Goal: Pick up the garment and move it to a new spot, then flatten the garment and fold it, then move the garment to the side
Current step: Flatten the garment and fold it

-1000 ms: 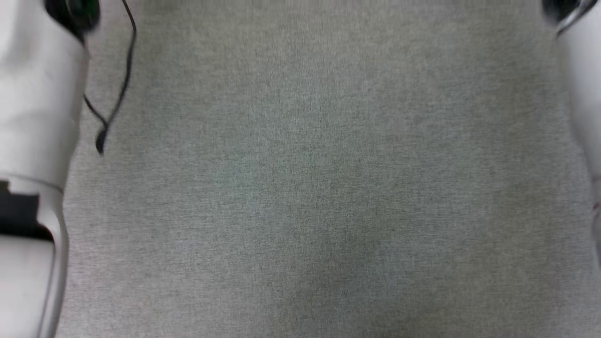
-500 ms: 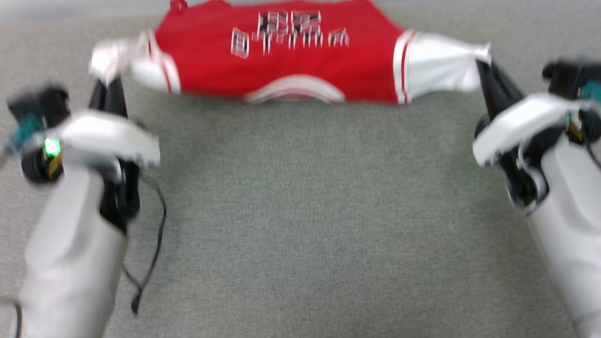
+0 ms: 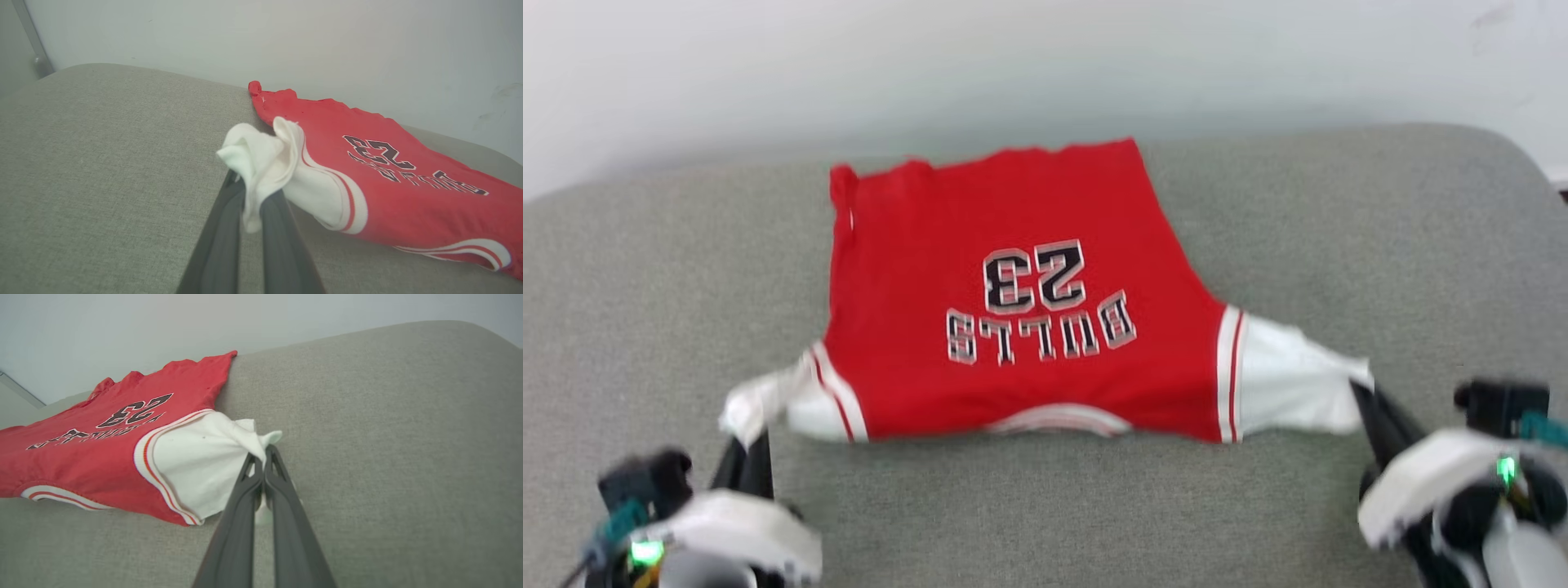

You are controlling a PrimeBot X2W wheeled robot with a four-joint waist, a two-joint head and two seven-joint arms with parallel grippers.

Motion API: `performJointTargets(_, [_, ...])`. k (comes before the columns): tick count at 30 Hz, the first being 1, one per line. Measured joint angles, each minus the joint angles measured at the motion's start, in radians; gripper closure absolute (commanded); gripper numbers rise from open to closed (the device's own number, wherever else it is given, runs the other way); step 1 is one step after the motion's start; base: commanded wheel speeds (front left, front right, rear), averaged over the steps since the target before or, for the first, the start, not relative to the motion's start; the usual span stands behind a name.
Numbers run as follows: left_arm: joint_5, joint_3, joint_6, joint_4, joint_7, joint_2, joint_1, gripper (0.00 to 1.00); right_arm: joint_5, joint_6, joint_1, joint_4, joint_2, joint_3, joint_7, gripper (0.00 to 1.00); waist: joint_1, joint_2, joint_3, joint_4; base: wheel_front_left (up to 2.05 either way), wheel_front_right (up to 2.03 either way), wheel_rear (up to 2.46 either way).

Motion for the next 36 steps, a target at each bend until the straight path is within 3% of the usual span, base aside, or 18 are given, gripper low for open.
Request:
performJointTargets(6, [-0.01, -0.007, 0.076, -0.135, 0.075, 0.037, 0.194, 1.0, -0.07, 0.0, 0.283, -0.237, 0.086, -0.115, 0.19, 1.0, 0.0, 0.0, -0.052, 0.007, 0.0, 0.0, 0.0])
performJointTargets(12, [-0.025, -0.019, 0.105, -0.183, 0.119, 0.056, 0.288, 1.0, -0.083, 0.0, 0.477, -0.398, 0.138, -0.144, 0.363, 1.0, -0.0001, 0.0, -0.064, 0.023, 0.0, 0.0, 0.0])
performJointTargets(13, [-0.024, -0.026, 0.106, -0.184, 0.119, 0.051, 0.29, 1.0, -0.085, 0.0, 0.49, -0.405, 0.141, -0.147, 0.382, 0.93, 0.0, 0.0, -0.063, 0.025, 0.0, 0.0, 0.0])
performJointTargets(14, [-0.023, -0.031, 0.107, -0.185, 0.118, 0.045, 0.289, 1.0, -0.083, 0.0, 0.499, -0.408, 0.143, -0.146, 0.395, 0.59, 0.0, 0.0, -0.061, 0.026, 0.0, 0.0, 0.0])
performJointTargets(15, [-0.016, -0.04, 0.107, -0.185, 0.117, 0.041, 0.288, 1.0, -0.082, 0.0, 0.501, -0.409, 0.146, -0.145, 0.396, 0.0, 0.0, 0.0, -0.059, 0.027, 0.0, 0.0, 0.0])
performJointTargets(18, [-0.002, -0.055, 0.098, -0.185, 0.098, 0.026, 0.263, 1.0, -0.09, 0.0, 0.483, -0.41, 0.148, -0.14, 0.379, 0.0, 0.0001, 0.0, -0.049, 0.035, 0.0, 0.0, 0.0])
performJointTargets(23, [0.028, -0.072, 0.091, -0.197, 0.066, 0.011, 0.214, 1.0, -0.105, 0.0, 0.34, -0.394, 0.146, -0.17, 0.244, 0.0, 0.0002, 0.0, -0.028, 0.05, 0.0, 0.0, 0.0])
performJointTargets(30, [0.081, -0.101, 0.089, -0.246, 0.049, 0.004, 0.126, 1.0, -0.098, 0.0, 0.007, -0.17, 0.08, -0.222, 0.116, 0.0, 0.0004, 0.0, 0.04, 0.085, 0.0, 0.0, 0.0])
performJointTargets(34, [0.11, -0.125, 0.081, -0.271, 0.037, -0.013, 0.066, 1.0, -0.082, 0.0, -0.218, -0.028, 0.021, -0.209, 0.147, 0.0, 0.0005, 0.0, 0.095, 0.123, 0.0, 0.0, 0.0])
performJointTargets(35, [0.127, -0.14, 0.072, -0.278, 0.02, -0.031, 0.021, 1.0, -0.062, 0.0, -0.393, 0.086, -0.022, -0.184, 0.221, 0.0, 0.0005, 0.0, 0.145, 0.155, 0.0, 0.0, 0.0])
performJointTargets(36, [0.13, -0.146, 0.066, -0.277, 0.016, -0.037, 0.006, 1.0, -0.059, 0.0, -0.445, 0.124, -0.042, -0.178, 0.25, 0.0, 0.0006, 0.0, 0.161, 0.168, 0.0, 0.0, 0.0])
